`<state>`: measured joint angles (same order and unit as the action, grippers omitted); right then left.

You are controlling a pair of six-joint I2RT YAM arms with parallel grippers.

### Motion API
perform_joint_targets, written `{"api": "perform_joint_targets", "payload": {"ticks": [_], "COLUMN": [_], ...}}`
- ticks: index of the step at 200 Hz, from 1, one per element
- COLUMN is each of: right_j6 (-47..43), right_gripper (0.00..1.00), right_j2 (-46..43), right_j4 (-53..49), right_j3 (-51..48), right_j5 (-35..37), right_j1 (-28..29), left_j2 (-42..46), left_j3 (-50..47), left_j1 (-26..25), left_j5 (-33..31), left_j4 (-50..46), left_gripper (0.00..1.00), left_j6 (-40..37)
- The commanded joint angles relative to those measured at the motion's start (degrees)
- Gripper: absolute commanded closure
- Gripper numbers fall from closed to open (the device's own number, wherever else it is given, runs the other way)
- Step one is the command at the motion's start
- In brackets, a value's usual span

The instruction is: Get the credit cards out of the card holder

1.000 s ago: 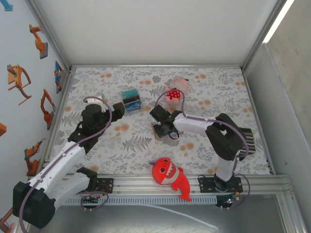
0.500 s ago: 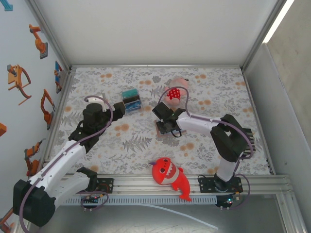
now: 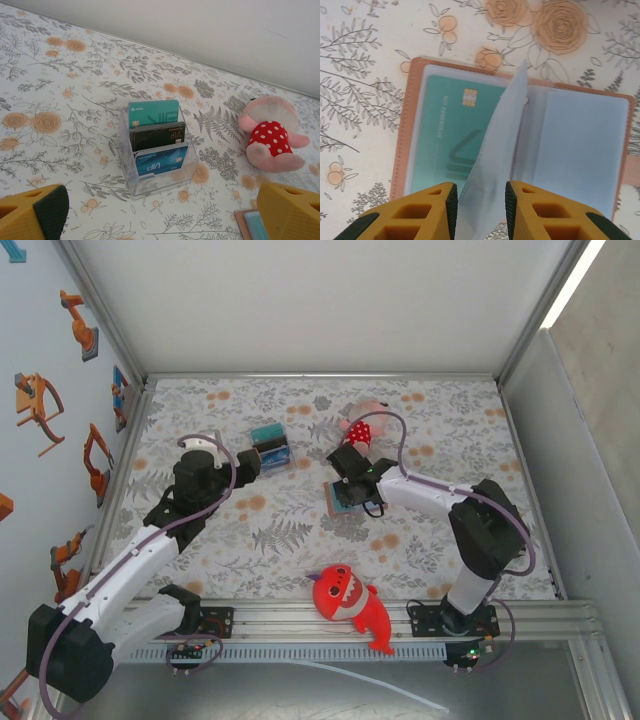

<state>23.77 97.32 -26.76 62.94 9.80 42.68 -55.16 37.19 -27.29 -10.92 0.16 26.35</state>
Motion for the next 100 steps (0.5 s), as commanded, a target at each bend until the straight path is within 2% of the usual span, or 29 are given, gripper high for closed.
{"api": "perform_joint_targets", "payload": {"ticks": [1,100], "right_j6": [-0.1,0.7], "right_gripper": [0.68,0.68], "right_j2": [-2.1,-7.4], "right_j4": [-1.4,1.9], "right_j3": [-1.6,-8.6], "right_j5": [1.5,-1.2], "right_j1": [-1.1,-7.6], "left_j2": [-0.2,-2.2], "left_j3": [2.2,4.1], "left_j1": [-0.5,-3.0], "left_j5": [-0.8,-2.2], "left_j4": [0.1,-0.7], "left_gripper": [0.03,0.03], "left_j6": [-1.4,-2.8]}}
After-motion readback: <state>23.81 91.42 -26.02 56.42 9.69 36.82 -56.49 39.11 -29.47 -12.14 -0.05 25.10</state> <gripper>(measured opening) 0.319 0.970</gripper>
